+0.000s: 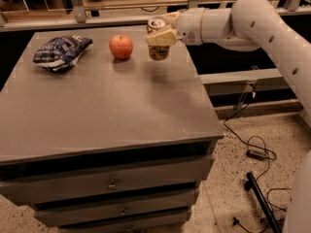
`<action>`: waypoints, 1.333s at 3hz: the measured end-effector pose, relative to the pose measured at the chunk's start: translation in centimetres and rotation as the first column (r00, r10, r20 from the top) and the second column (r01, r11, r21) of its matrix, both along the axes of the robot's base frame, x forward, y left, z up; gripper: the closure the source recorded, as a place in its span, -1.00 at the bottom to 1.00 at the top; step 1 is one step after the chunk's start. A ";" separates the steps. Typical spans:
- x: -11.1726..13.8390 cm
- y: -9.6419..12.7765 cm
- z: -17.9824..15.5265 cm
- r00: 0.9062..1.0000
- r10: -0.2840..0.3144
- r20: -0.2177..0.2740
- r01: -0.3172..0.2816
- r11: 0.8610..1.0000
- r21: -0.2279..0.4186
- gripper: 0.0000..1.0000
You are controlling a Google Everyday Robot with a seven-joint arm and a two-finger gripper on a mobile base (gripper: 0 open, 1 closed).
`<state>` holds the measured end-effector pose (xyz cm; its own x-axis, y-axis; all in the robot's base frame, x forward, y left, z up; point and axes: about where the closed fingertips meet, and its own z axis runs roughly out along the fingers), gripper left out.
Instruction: Move orange can near apple
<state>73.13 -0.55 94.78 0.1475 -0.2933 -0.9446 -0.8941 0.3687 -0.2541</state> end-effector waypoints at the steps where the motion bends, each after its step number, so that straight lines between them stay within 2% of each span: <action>1: 1.9 0.6 -0.7 1.000 -0.031 0.003 0.031 0.998 0.053 1.00; 2: 3.7 1.3 -1.6 0.996 -0.077 -0.040 0.081 0.991 0.103 0.52; 3: 4.2 1.5 -2.3 0.991 -0.111 -0.078 0.120 0.985 0.123 0.06; 4: 4.1 1.8 -2.3 0.991 -0.107 -0.078 0.116 0.986 0.123 -0.40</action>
Offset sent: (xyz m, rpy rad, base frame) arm 0.0518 0.0115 -0.0245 0.1457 0.0714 -0.1295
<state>77.26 1.21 92.48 0.0521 -0.1814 -0.9820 -0.8597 0.4922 -0.1365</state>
